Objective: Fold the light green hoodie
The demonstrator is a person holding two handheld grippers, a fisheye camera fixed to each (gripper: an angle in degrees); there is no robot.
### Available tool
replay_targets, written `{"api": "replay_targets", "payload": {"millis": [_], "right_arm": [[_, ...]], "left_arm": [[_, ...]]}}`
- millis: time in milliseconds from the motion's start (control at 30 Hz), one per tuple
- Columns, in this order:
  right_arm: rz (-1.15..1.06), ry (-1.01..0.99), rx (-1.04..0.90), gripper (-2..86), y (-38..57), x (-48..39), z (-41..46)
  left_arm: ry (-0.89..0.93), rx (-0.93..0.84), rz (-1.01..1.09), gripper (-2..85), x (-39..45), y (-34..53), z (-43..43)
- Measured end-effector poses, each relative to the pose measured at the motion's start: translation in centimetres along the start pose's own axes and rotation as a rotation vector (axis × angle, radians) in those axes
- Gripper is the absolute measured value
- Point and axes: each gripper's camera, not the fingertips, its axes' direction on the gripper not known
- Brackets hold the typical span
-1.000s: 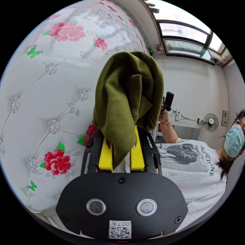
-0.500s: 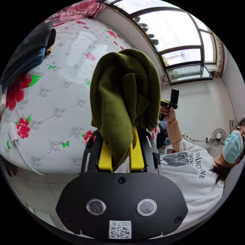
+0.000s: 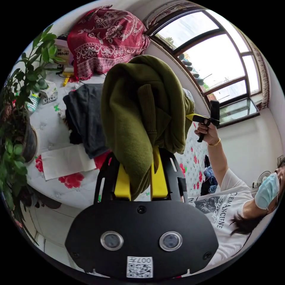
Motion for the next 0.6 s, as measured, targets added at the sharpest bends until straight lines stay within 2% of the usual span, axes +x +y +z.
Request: {"api": "replay_targets", "payload": {"millis": [133, 267, 367, 467, 600], "right_arm": [[0.041, 0.001, -0.015, 6.9, -7.3, 2.1, 4.1], [0.158, 0.024, -0.076, 8.6, -12.1, 7.7, 11.6], [0.205, -0.018, -0.048, 9.8, -12.0, 10.8, 14.5], [0.168, -0.064, 0.026, 10.1, -10.3, 12.0, 14.6], [0.110, 0.032, 0.155, 10.0, -5.7, 11.6, 12.1]], "left_arm": [[-0.101, 0.005, -0.059, 8.6, -4.3, -4.4, -1.5], [-0.353, -0.080, -0.198, 11.7, -9.4, -7.7, 3.0], [-0.470, -0.058, -0.197, 13.9, -9.6, -7.9, 3.6], [-0.482, 0.001, -0.172, 14.9, -8.7, -7.0, 2.1], [-0.578, 0.042, -0.135, 13.6, -6.2, -4.8, -0.1]]}}
